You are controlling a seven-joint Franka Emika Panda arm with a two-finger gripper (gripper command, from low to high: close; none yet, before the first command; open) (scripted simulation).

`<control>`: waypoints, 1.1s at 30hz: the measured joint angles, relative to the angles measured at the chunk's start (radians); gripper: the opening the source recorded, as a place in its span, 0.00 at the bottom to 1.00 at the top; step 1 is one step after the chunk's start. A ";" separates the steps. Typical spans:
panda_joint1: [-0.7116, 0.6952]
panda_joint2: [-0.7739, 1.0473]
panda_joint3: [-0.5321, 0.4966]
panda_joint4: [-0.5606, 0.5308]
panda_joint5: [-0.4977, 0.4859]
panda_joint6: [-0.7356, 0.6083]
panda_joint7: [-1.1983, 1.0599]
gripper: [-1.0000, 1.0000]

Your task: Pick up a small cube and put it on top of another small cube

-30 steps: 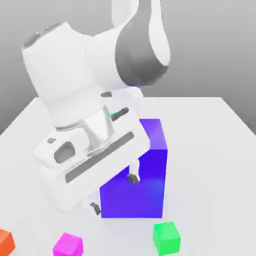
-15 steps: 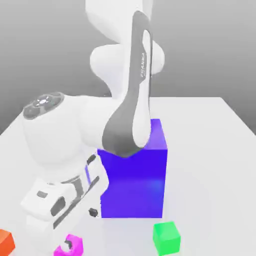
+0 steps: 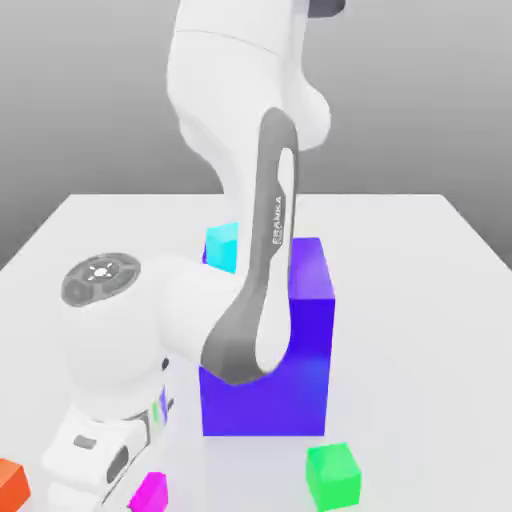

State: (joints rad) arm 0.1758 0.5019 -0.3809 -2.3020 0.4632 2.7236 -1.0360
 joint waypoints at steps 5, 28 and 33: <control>0.055 -0.151 -0.103 -0.042 -0.122 -0.089 0.053 0.00; 0.201 -0.283 0.209 -0.184 -0.379 -0.019 -1.003 0.00; 0.189 -0.229 0.226 -0.182 -0.355 0.030 -1.024 1.00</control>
